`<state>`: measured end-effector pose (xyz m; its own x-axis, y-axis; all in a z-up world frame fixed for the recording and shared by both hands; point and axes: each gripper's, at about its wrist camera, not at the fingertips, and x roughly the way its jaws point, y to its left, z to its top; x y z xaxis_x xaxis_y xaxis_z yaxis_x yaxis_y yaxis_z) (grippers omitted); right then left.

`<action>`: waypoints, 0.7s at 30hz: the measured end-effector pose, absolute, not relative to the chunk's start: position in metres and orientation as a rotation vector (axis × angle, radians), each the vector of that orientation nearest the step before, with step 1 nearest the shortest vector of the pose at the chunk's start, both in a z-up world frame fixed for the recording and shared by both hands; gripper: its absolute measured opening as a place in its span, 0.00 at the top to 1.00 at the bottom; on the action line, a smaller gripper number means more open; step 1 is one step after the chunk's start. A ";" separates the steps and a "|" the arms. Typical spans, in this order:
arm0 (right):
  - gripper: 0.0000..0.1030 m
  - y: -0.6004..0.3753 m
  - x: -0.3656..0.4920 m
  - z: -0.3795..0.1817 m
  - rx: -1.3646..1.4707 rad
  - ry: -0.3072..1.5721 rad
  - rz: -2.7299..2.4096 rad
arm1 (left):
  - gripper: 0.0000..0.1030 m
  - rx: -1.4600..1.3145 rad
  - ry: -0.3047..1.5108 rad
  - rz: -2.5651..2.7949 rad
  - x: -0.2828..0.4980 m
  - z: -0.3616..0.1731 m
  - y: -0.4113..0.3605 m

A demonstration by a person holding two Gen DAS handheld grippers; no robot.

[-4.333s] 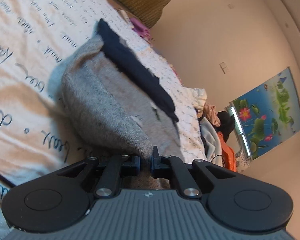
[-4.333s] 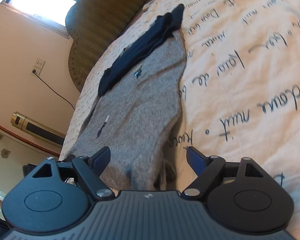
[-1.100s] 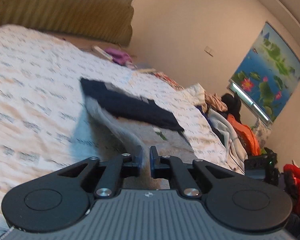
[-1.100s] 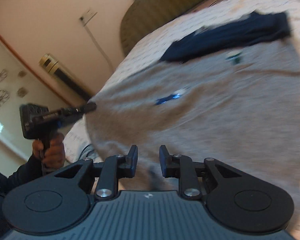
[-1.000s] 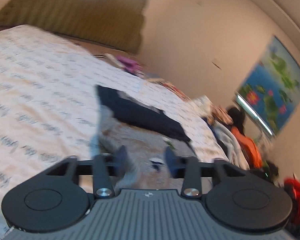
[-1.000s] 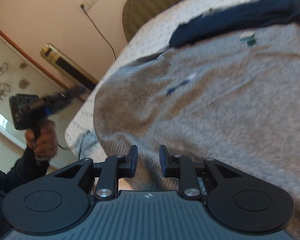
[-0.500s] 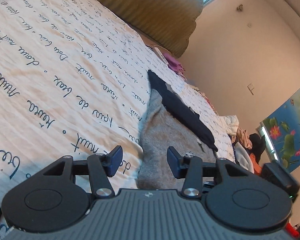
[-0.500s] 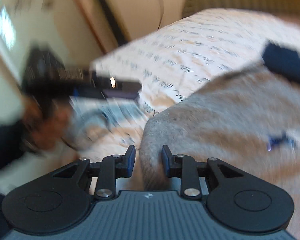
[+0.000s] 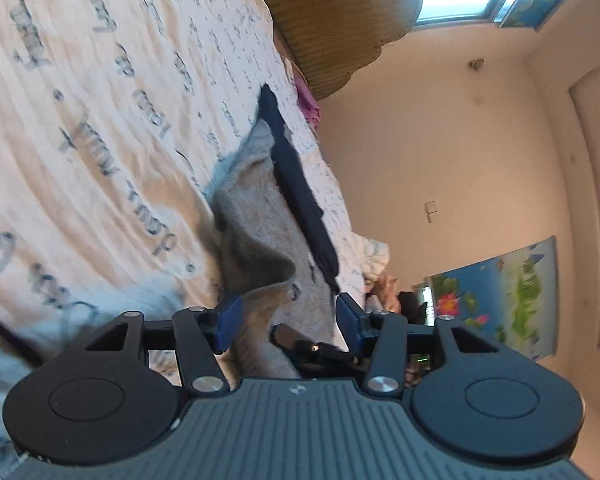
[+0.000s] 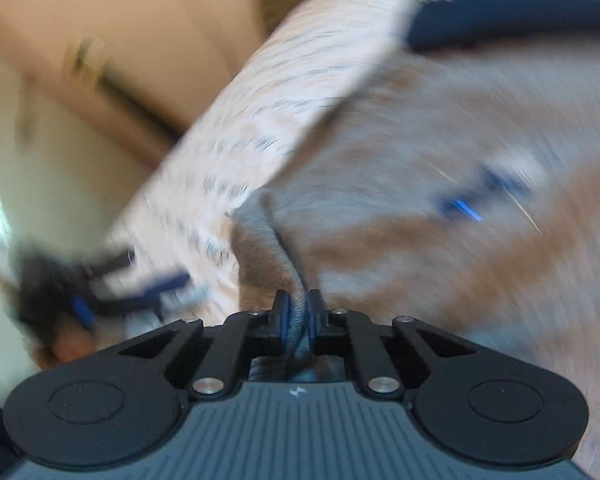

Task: Fold small clothes
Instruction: 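Grasp the grey sweater edge with the right gripper and lift it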

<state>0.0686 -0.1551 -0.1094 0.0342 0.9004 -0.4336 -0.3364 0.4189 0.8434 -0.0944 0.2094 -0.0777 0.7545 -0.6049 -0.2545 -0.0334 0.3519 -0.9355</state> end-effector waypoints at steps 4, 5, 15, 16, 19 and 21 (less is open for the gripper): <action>0.98 -0.173 0.070 -0.137 0.777 1.195 1.019 | 0.44 -1.096 0.663 -0.358 -0.072 -0.078 0.198; 0.98 -0.173 0.069 -0.135 0.774 1.189 1.021 | 0.44 -1.056 0.663 -0.335 -0.069 -0.076 0.199; 0.58 -0.126 0.034 -0.057 0.325 0.969 1.160 | 0.43 -0.932 0.650 -0.248 -0.079 -0.057 0.223; 0.39 -0.111 0.023 -0.046 0.225 0.916 1.187 | 0.43 -0.930 0.657 -0.253 -0.081 -0.058 0.222; 0.35 -0.071 0.001 -0.040 -0.055 0.800 1.181 | 0.42 -0.909 0.665 -0.269 -0.083 -0.057 0.217; 0.97 -0.058 0.004 -0.052 -0.077 0.873 1.230 | 0.43 -0.908 0.664 -0.278 -0.082 -0.057 0.214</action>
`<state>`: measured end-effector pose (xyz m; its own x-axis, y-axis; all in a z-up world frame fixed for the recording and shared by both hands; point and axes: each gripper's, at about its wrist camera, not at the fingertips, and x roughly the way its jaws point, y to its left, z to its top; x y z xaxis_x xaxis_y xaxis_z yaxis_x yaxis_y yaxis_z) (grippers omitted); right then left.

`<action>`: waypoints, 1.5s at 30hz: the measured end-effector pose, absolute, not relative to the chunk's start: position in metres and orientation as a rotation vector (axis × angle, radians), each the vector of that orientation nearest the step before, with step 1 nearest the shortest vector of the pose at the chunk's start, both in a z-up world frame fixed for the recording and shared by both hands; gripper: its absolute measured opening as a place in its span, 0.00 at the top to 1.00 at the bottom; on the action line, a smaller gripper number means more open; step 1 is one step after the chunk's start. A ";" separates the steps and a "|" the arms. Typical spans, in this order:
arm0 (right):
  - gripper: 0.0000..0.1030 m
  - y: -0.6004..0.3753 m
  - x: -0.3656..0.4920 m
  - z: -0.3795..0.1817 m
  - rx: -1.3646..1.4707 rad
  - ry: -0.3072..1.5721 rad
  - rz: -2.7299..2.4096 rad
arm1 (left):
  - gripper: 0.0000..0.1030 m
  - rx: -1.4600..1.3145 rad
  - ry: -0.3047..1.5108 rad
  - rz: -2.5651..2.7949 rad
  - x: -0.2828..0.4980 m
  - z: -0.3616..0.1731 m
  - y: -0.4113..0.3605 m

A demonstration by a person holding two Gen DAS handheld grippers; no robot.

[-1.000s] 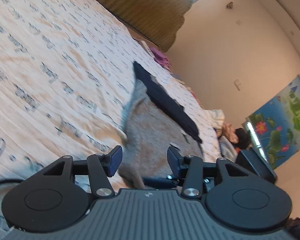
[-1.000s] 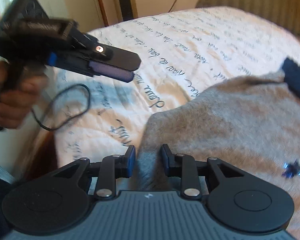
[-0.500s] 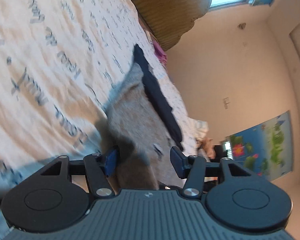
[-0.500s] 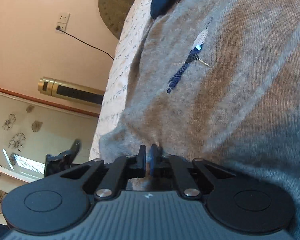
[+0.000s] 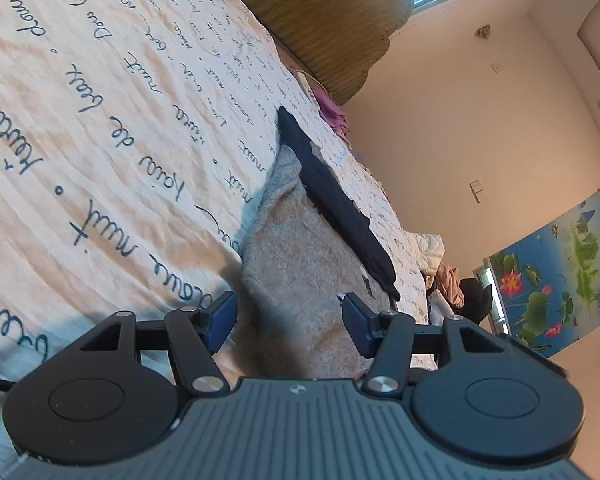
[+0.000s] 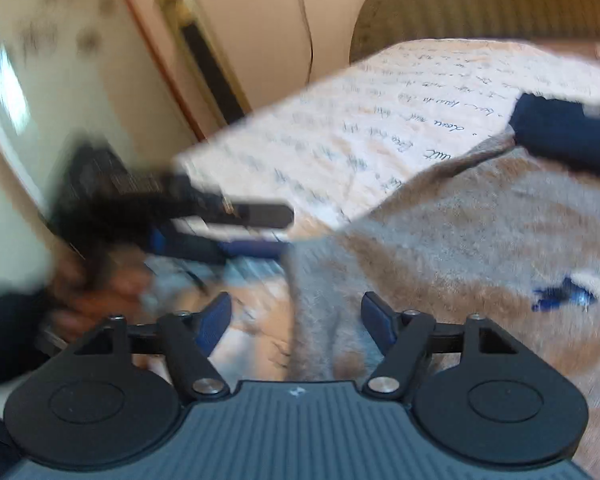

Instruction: Fold small clothes

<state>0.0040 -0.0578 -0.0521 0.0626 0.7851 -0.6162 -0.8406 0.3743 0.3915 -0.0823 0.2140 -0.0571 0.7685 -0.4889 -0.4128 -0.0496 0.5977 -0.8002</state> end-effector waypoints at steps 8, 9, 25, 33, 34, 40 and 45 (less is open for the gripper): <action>0.96 -0.114 0.058 -0.088 0.329 0.995 1.093 | 0.40 -0.975 0.645 -0.361 -0.073 -0.060 0.202; 0.96 -0.123 0.064 -0.094 0.400 1.019 1.086 | 0.40 -0.976 0.659 -0.372 -0.069 -0.063 0.197; 0.96 -0.165 0.083 -0.142 0.822 1.123 1.137 | 0.43 -0.929 0.856 -0.460 0.001 -0.085 0.163; 0.88 -0.174 0.078 -0.137 0.810 1.101 1.186 | 0.66 -0.812 0.920 -0.520 -0.001 -0.078 0.149; 0.84 -0.174 0.076 -0.132 0.796 1.101 1.188 | 0.68 -0.797 0.927 -0.515 -0.003 -0.078 0.147; 0.52 -0.209 0.058 -0.101 0.750 1.011 1.162 | 0.93 -0.714 0.939 -0.488 -0.023 -0.072 0.146; 0.37 -0.257 0.043 -0.076 0.729 0.898 1.098 | 0.96 -0.650 0.897 -0.450 -0.048 -0.051 0.154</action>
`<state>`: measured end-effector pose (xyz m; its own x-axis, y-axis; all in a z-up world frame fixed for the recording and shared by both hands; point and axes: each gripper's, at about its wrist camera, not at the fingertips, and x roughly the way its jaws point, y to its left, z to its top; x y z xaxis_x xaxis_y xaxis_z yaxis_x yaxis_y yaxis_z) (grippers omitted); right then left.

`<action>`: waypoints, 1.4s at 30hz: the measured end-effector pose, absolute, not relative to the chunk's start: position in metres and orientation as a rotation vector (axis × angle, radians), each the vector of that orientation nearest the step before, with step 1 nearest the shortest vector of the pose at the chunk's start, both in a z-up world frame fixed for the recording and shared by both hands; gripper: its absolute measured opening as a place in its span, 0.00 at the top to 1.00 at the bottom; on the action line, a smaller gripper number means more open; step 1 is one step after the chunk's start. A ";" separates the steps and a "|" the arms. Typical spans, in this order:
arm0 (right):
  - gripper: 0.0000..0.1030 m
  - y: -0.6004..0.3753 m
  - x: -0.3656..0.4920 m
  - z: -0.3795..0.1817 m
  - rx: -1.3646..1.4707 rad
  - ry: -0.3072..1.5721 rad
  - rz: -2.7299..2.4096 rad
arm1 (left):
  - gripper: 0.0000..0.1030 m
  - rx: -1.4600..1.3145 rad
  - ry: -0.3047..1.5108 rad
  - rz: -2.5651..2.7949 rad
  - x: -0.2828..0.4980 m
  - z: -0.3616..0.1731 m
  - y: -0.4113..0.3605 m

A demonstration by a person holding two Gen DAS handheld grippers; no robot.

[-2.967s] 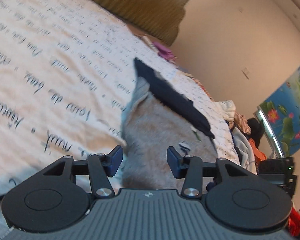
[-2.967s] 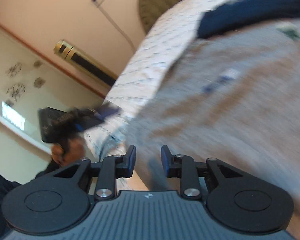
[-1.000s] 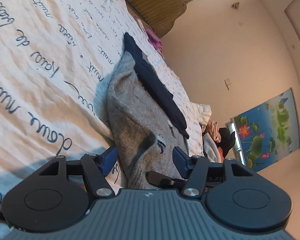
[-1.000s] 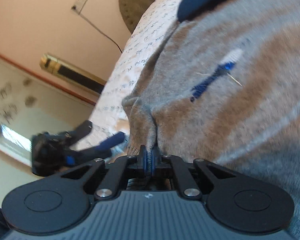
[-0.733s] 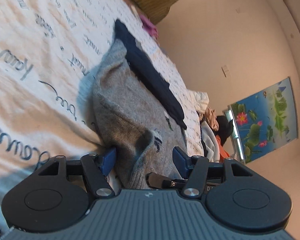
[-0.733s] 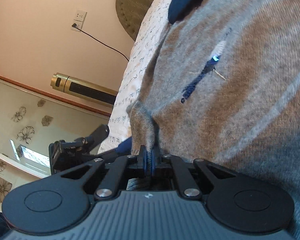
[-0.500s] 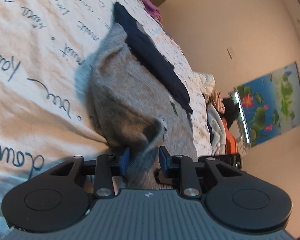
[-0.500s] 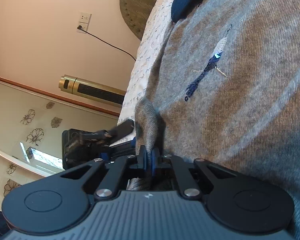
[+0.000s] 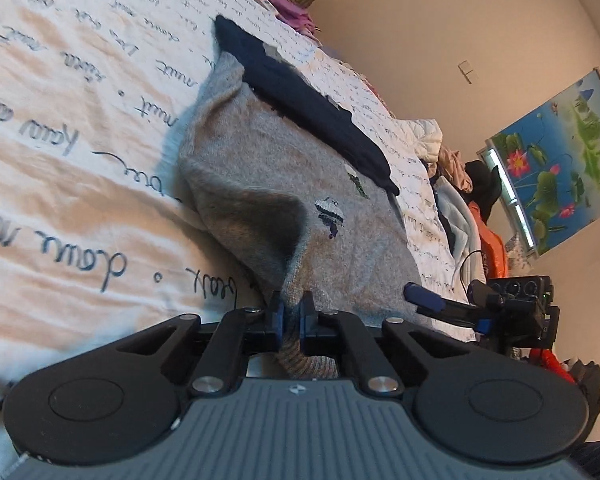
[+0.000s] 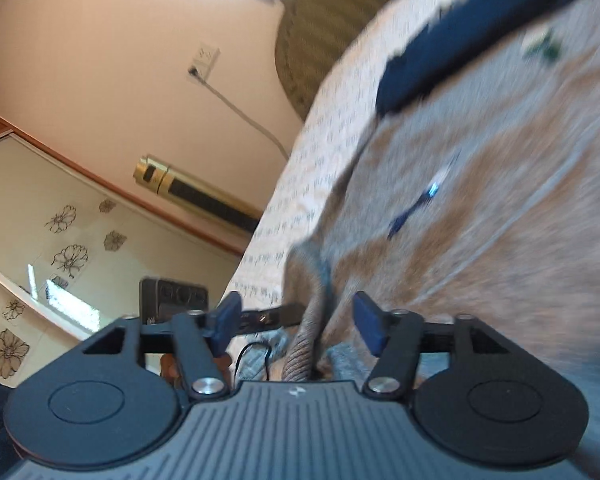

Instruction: Fold small clothes

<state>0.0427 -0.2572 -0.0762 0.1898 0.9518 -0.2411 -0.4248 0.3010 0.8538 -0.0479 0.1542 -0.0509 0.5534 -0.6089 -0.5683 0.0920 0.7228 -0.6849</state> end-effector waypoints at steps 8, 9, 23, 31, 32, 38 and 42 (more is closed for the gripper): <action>0.36 -0.344 0.012 -0.060 0.698 0.837 0.877 | 0.94 -0.568 1.040 -0.314 -0.093 -0.035 0.200; 0.36 -0.355 0.009 -0.062 0.698 0.843 0.837 | 0.89 -0.570 1.113 -0.296 -0.094 -0.050 0.201; 0.35 -0.432 -0.037 -0.090 0.589 1.030 0.542 | 0.23 -0.642 0.987 -0.304 -0.114 -0.051 0.202; 0.35 -0.421 -0.038 -0.115 0.795 1.088 0.688 | 0.35 -0.929 0.935 -0.350 -0.113 -0.074 0.195; 0.35 -0.414 -0.039 -0.115 0.783 1.089 0.709 | 0.37 -0.936 0.938 -0.346 -0.113 -0.075 0.195; 0.80 -0.401 -0.032 -0.126 0.854 1.073 0.755 | 0.79 -0.801 0.963 -0.318 -0.108 -0.065 0.175; 0.93 -0.383 -0.036 -0.117 0.735 1.070 0.754 | 0.96 -0.548 1.010 -0.203 -0.106 -0.051 0.147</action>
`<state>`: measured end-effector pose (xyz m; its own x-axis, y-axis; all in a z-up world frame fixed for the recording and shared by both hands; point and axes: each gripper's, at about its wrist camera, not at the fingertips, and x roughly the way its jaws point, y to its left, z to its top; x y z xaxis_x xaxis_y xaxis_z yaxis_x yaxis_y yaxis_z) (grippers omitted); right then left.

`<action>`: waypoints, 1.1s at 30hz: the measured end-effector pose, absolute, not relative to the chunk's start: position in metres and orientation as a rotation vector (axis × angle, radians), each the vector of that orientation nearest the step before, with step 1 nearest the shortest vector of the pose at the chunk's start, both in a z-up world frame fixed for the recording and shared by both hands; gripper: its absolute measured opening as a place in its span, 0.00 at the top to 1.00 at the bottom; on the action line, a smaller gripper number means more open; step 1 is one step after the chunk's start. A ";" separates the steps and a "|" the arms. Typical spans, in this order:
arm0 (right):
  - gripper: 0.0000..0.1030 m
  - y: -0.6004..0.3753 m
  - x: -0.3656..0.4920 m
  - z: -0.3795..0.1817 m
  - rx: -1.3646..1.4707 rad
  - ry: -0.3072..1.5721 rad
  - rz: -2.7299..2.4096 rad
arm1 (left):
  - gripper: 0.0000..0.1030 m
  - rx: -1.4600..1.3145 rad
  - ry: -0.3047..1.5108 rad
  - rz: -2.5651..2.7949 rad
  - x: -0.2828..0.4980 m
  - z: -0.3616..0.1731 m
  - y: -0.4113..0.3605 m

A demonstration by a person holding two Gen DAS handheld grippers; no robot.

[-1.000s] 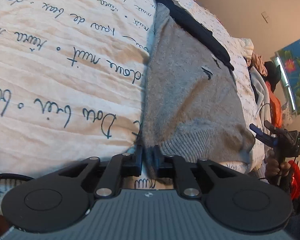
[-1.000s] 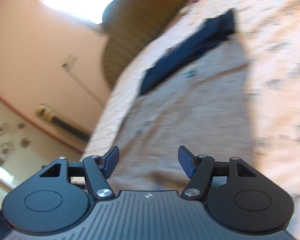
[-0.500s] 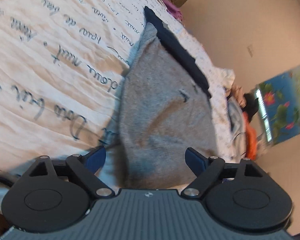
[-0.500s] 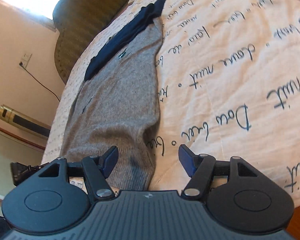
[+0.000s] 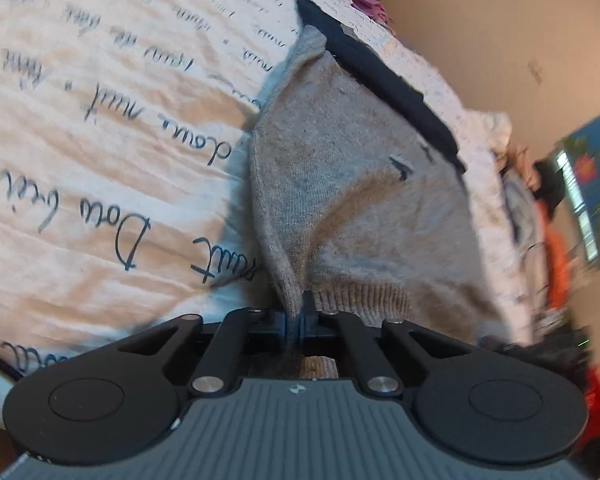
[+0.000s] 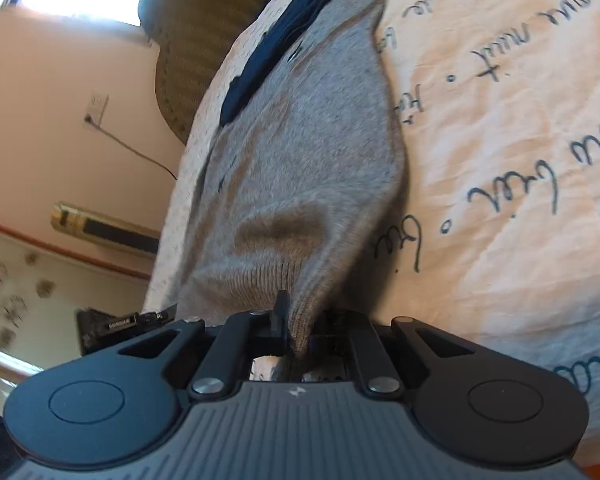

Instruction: Fold small clothes

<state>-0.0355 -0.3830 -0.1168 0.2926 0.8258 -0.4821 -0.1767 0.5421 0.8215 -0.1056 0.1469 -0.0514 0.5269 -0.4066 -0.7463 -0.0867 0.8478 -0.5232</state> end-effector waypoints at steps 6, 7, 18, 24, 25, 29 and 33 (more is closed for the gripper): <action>0.95 -0.396 -0.044 -0.065 0.792 0.906 0.882 | 0.97 -0.244 0.947 -0.240 -0.122 -0.006 0.106; 0.95 -0.396 -0.045 -0.060 0.770 0.907 0.887 | 0.97 -0.236 0.973 -0.228 -0.123 -0.011 0.105; 0.95 -0.417 -0.045 -0.128 0.746 1.082 0.705 | 0.96 -0.250 1.041 -0.154 -0.124 -0.038 0.117; 0.95 -0.420 -0.047 -0.128 0.748 1.083 0.719 | 0.96 -0.246 1.039 -0.150 -0.121 -0.038 0.111; 0.95 -0.419 -0.047 -0.128 0.753 1.085 0.722 | 0.95 -0.248 1.040 -0.151 -0.120 -0.039 0.112; 0.93 -0.424 -0.045 -0.133 0.795 1.086 0.731 | 0.84 -0.247 1.039 -0.161 -0.120 -0.039 0.113; 0.91 -0.424 -0.043 -0.138 0.846 1.090 0.717 | 0.81 -0.332 1.033 -0.171 -0.122 -0.041 0.123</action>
<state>-0.0431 -0.4242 -0.1375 0.3069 0.8364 -0.4542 -0.0854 0.4995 0.8621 -0.1218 0.1234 -0.0415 0.5044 -0.2938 -0.8120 -0.0165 0.9369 -0.3493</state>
